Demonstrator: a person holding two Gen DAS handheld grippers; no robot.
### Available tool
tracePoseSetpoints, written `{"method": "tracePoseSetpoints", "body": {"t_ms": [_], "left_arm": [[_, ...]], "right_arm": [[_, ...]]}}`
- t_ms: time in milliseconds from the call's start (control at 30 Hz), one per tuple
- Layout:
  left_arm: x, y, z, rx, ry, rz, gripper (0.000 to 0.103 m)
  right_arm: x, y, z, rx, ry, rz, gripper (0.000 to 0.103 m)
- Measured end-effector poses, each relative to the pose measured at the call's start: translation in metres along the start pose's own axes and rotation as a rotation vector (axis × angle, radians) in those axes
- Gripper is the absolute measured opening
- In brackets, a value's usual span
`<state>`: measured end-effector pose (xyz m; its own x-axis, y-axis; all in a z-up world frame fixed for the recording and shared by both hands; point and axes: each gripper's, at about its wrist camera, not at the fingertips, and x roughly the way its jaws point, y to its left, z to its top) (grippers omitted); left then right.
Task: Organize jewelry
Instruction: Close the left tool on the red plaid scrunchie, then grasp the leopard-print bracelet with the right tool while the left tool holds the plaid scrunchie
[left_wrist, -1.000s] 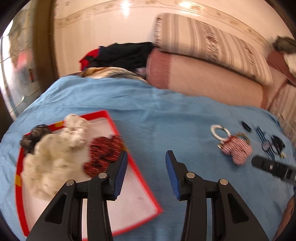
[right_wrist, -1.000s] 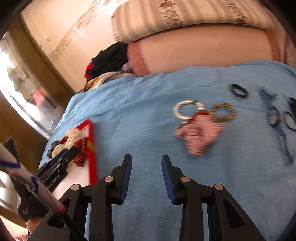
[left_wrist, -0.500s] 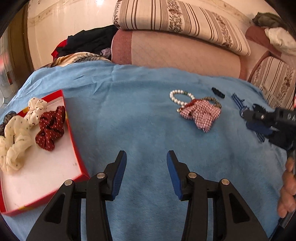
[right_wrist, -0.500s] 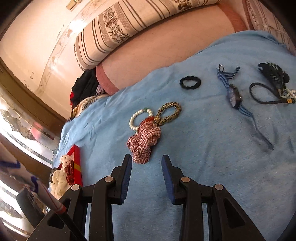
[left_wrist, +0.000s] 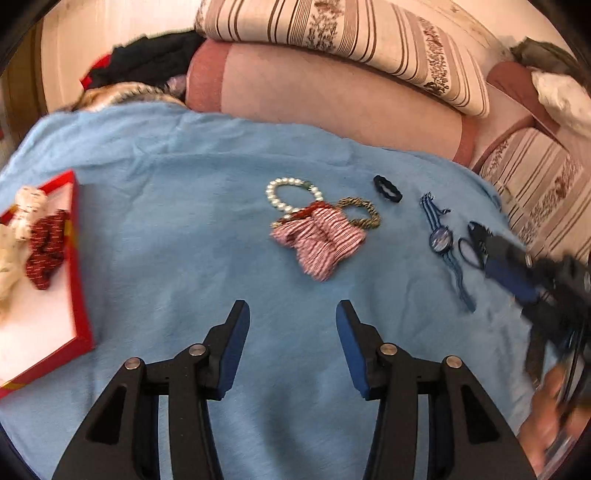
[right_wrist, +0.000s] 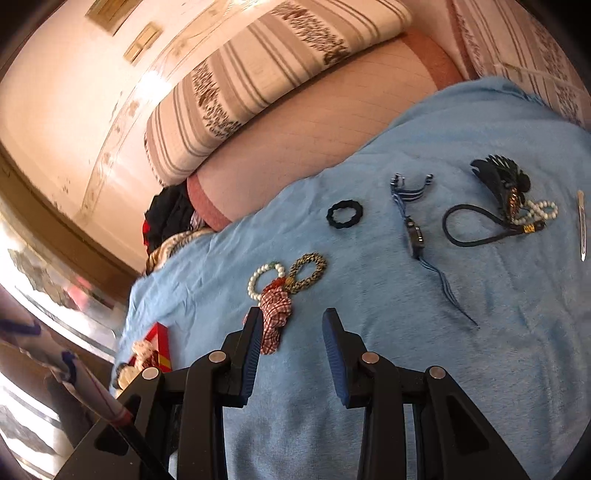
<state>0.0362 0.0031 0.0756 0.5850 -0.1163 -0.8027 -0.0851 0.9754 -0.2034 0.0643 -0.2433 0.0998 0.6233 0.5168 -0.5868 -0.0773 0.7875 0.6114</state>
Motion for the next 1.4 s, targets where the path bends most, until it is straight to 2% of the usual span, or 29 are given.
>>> {"method": "tracePoseSetpoints", "body": {"t_ms": [300,400,433,500,533,600,933,1067,1100,1133,1200,1267,1367,1400], "left_arm": [[0.067,-0.005,0.049,-0.118,0.062,-0.047,0.047],[0.088,-0.009,0.056,-0.111,0.087,-0.052,0.046],[0.098,-0.011,0.056,-0.101,0.104,-0.033,0.035],[0.108,-0.010,0.053,-0.103,0.120,0.011,0.023],[0.108,-0.007,0.049,-0.110,0.112,0.007,0.017],[0.100,0.001,0.039,-0.106,0.091,0.002,0.013],[0.027,0.045,-0.036,0.094,0.021,0.056,0.012],[0.029,0.047,-0.036,0.111,-0.021,0.023,0.013],[0.028,0.048,-0.035,0.104,-0.040,0.004,0.018],[0.029,0.049,-0.034,0.100,-0.056,-0.006,0.031],[0.032,0.051,-0.030,0.094,-0.069,-0.013,0.039],[0.038,0.052,-0.023,0.094,-0.053,-0.048,0.039],[0.049,0.053,-0.017,0.112,-0.040,-0.007,0.039],[0.051,0.055,-0.017,0.103,-0.026,-0.021,0.036]], "right_arm": [[0.003,-0.006,0.007,0.019,0.016,0.038,0.036],[0.005,-0.002,0.008,0.008,0.020,0.044,0.036],[0.006,-0.002,0.008,0.005,0.020,0.043,0.036],[0.007,-0.004,0.009,0.008,0.018,0.039,0.036],[0.007,-0.006,0.010,0.014,0.017,0.038,0.036],[0.008,-0.009,0.012,0.024,0.017,0.036,0.036],[0.021,-0.015,0.011,0.044,0.031,-0.017,0.036],[0.029,-0.016,0.006,0.035,0.038,-0.054,0.036],[0.032,-0.016,0.004,0.027,0.044,-0.064,0.036],[0.035,-0.016,0.003,0.022,0.047,-0.073,0.036],[0.040,-0.015,0.001,0.020,0.061,-0.067,0.036],[0.045,-0.013,0.002,0.008,0.059,-0.060,0.036],[0.055,-0.009,0.004,0.017,0.053,-0.066,0.036],[0.063,-0.007,0.005,0.027,0.062,-0.057,0.036]]}}
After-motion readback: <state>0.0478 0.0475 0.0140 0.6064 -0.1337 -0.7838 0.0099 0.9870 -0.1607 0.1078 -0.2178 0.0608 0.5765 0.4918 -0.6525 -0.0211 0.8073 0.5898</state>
